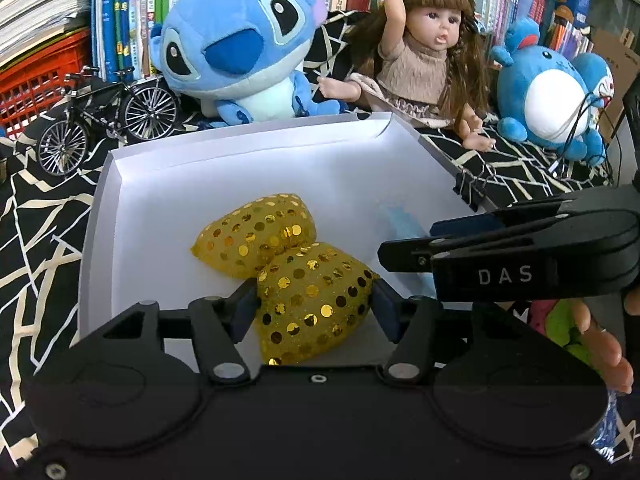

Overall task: Organize soft objects
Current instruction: 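Open the left tool to drop the bow in the box while the right tool releases the mask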

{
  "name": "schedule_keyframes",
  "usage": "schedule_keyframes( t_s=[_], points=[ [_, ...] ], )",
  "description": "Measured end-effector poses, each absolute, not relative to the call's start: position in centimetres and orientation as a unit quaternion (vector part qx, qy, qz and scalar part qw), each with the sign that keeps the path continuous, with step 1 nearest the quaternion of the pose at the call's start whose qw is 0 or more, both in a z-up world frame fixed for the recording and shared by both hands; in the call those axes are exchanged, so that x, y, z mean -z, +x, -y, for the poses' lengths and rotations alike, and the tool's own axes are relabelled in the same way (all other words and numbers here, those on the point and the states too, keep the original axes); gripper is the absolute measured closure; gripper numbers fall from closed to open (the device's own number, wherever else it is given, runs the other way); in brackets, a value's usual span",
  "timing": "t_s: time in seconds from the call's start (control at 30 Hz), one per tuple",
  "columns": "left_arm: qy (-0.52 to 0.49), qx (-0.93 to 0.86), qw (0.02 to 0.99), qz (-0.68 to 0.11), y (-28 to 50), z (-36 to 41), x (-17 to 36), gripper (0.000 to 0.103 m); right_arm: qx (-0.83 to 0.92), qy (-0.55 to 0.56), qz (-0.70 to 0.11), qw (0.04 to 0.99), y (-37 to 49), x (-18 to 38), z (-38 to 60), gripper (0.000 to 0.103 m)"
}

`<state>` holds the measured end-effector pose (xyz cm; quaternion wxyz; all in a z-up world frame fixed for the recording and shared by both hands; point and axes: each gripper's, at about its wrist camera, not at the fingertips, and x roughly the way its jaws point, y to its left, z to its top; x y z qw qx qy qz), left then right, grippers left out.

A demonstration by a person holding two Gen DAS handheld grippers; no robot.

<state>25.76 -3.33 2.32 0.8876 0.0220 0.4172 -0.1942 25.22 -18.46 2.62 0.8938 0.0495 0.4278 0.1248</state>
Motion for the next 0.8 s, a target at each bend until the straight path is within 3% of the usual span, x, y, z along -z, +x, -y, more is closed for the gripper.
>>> schedule_keyframes(
  t_s=[0.23,0.8],
  points=[
    [0.035,0.185,0.905,-0.381,23.9,2.8,-4.1,0.021,-0.129,0.048,-0.404,0.904,24.0,-3.9,18.9,0.028],
    [0.009,0.173,0.935,-0.311,14.6,-0.1,-7.2,0.014,-0.158,-0.003,-0.296,0.942,15.7,-7.7,19.5,0.016]
  ],
)
